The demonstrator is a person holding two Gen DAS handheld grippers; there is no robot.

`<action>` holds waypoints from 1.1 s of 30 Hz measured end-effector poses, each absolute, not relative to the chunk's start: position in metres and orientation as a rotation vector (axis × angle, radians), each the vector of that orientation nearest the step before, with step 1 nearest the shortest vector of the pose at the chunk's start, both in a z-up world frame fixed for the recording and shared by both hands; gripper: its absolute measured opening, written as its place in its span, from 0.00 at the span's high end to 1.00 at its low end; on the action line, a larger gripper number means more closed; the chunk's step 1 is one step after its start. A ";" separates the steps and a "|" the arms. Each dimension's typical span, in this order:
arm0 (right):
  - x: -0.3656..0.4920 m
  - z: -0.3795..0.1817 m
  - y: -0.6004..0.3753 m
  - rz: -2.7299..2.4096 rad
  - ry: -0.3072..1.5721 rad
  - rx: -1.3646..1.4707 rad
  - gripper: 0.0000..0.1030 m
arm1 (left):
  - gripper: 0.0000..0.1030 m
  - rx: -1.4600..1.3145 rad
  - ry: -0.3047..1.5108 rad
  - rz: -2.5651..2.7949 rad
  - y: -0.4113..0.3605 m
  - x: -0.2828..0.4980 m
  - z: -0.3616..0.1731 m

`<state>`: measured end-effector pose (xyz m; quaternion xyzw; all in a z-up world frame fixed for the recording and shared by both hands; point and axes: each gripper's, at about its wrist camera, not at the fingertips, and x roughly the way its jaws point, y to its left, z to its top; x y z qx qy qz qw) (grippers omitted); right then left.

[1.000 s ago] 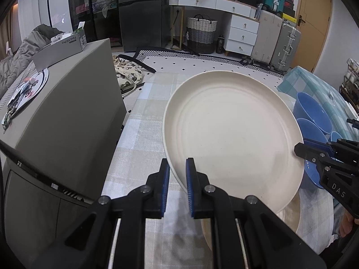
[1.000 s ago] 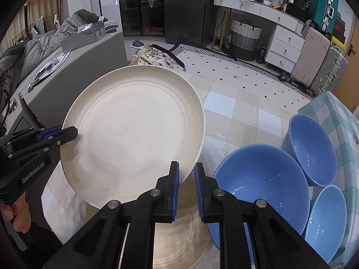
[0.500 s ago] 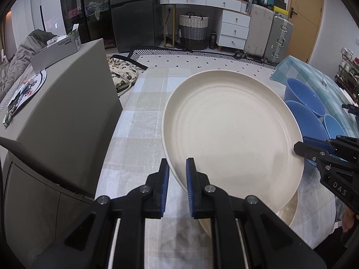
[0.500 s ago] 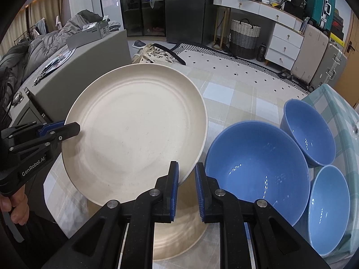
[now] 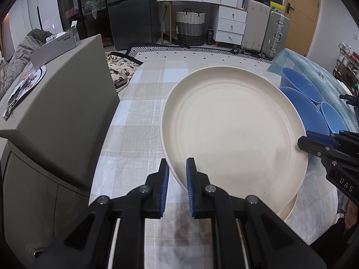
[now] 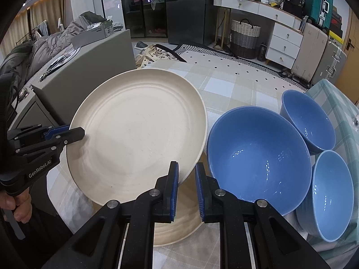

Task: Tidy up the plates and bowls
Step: 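Lift and carry the cream plate with both tools toward the blue bowls, then lower the cream plate onto the table and open both tools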

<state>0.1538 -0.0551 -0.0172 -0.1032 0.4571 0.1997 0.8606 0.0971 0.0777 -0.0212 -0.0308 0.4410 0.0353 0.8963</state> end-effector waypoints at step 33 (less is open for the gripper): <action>0.133 -0.046 -0.069 0.442 0.995 -0.229 0.85 | 0.86 -0.018 0.981 0.070 0.060 0.082 -0.051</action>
